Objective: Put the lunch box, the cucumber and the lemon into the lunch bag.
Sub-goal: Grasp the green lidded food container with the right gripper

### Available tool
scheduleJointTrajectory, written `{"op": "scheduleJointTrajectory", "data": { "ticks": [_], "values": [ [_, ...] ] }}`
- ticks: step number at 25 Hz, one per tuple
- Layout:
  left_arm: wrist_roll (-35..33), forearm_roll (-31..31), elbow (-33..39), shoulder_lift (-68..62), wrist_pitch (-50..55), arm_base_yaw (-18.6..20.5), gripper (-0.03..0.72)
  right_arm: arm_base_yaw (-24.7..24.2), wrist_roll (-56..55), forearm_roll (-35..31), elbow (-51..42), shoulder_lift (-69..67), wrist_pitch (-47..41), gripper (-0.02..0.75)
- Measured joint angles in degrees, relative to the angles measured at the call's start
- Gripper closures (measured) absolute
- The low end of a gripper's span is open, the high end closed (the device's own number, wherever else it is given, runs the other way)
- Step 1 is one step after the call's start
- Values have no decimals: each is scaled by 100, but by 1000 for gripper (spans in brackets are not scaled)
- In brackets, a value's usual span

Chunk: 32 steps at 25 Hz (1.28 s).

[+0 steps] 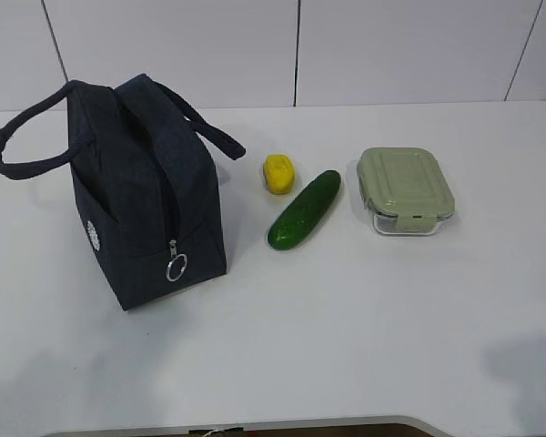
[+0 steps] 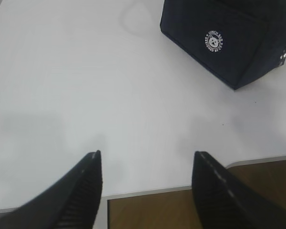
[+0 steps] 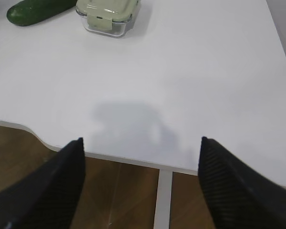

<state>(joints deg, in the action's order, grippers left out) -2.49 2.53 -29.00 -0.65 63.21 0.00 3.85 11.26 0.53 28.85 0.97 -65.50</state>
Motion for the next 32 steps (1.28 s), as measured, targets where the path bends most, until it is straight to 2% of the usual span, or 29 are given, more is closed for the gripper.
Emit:
{"op": "scheduleJointTrajectory", "data": {
  "ticks": [32],
  "values": [
    [0, 0, 0, 0, 0, 0, 257, 0, 0, 0, 0, 0, 0, 153]
  ]
}}
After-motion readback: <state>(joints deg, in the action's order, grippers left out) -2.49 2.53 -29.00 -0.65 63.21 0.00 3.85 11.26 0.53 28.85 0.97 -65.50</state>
